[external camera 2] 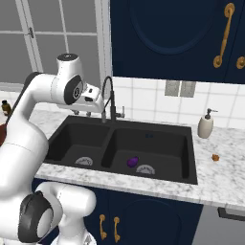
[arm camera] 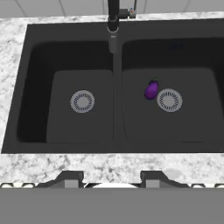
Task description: Pick the eggplant from the sink and place it in the bowl. Then pick the bowl and place it in the microwave. Then close the microwave door and press the start button.
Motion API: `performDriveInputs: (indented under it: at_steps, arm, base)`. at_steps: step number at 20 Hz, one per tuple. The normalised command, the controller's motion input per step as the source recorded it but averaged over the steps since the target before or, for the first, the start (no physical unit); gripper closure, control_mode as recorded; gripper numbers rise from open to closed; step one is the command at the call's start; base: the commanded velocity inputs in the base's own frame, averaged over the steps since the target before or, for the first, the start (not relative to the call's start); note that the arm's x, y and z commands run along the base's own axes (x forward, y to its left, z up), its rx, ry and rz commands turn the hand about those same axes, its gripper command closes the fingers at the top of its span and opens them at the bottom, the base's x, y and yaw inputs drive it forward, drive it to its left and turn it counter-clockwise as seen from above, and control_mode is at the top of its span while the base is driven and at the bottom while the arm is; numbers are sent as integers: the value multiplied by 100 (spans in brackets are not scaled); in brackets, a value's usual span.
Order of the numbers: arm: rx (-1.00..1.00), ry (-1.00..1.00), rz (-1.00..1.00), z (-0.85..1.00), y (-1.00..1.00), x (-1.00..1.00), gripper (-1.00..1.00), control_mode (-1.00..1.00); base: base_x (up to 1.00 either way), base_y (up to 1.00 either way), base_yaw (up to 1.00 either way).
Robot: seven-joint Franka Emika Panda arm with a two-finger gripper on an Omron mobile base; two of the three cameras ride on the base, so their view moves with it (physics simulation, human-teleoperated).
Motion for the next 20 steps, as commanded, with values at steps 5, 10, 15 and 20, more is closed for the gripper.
performDriveInputs:
  at_steps: [5, 10, 15, 20]
  arm:
    - [0, -1, -1, -2, -3, -12, -100, -100]
    - [4, 1, -25, -42, -89, -12, -100, -100]
    - [3, 8, -23, -50, -80, 0, -100, -100]
    - [3, 7, -14, -52, -23, 24, -100, -100]
  base:
    - [0, 0, 0]
    - [0, 0, 0]
    - [0, 0, 0]
    - [0, 0, 0]
